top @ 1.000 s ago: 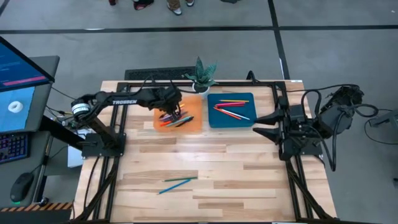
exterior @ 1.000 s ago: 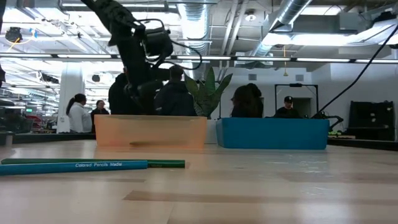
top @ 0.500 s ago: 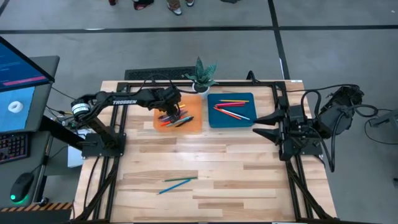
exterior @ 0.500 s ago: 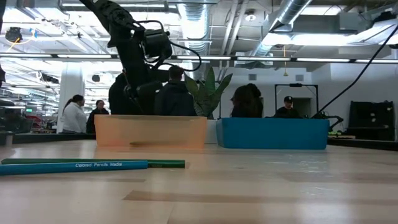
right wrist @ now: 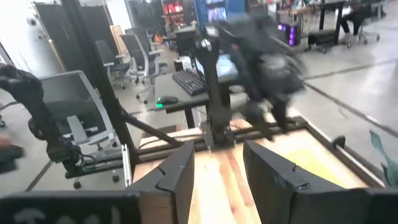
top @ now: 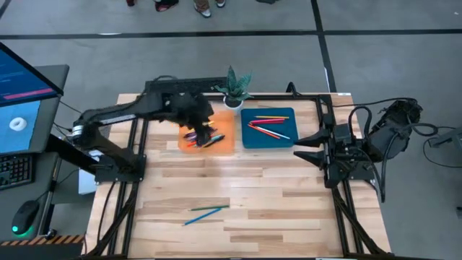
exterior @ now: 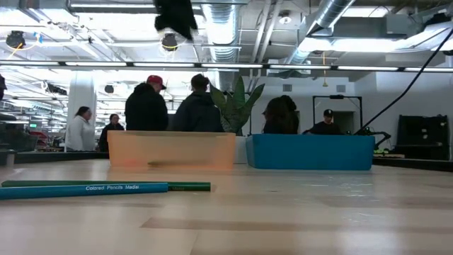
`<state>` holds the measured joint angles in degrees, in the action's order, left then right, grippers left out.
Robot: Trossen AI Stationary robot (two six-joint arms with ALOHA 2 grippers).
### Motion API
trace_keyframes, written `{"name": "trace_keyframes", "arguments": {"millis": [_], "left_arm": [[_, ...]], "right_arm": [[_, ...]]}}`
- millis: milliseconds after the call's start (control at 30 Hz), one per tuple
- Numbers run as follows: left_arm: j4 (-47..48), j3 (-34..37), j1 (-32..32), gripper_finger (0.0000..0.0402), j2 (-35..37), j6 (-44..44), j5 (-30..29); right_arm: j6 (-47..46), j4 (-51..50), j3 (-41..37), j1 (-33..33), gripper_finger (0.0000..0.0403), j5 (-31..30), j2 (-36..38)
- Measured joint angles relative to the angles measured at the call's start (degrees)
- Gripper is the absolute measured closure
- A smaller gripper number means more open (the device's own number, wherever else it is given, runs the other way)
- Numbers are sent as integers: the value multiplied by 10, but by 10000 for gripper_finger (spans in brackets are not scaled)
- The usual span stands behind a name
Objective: Sort pens & pencils
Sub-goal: Put the green pencil into the blue bin
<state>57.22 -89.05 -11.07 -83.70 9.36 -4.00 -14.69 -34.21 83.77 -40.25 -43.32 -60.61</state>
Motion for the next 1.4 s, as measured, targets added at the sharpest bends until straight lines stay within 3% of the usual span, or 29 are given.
{"name": "trace_keyframes", "arguments": {"millis": [200, 333, 467, 633, 767, 1000, 1133, 1400], "left_arm": [[50, 22, 173, 223, 21, 117, -78], [15, 103, 273, 224, 21, 187, -94], [-62, 201, 326, 224, 20, 263, -86], [-184, 303, 365, 224, 20, 297, -69], [-204, 343, 382, 224, 19, 310, -55], [-234, 334, 406, 224, -65, 297, -13], [-225, 312, 409, 224, -120, 286, -19], [-248, 305, 411, 224, -158, 272, -12]], "right_arm": [[-59, -43, 0, 0, 245, 0, -6], [-75, -48, 0, 0, 243, 0, -10], [-78, -49, -1, 0, 244, 2, -15], [-80, -49, -1, 0, 246, 4, -23], [-89, -48, -1, 2, 245, 5, -25], [-104, -49, -1, 2, 249, 13, -25], [-105, -48, -1, 2, 250, 13, -25], [-105, -48, -1, 2, 250, 15, -25]]}}
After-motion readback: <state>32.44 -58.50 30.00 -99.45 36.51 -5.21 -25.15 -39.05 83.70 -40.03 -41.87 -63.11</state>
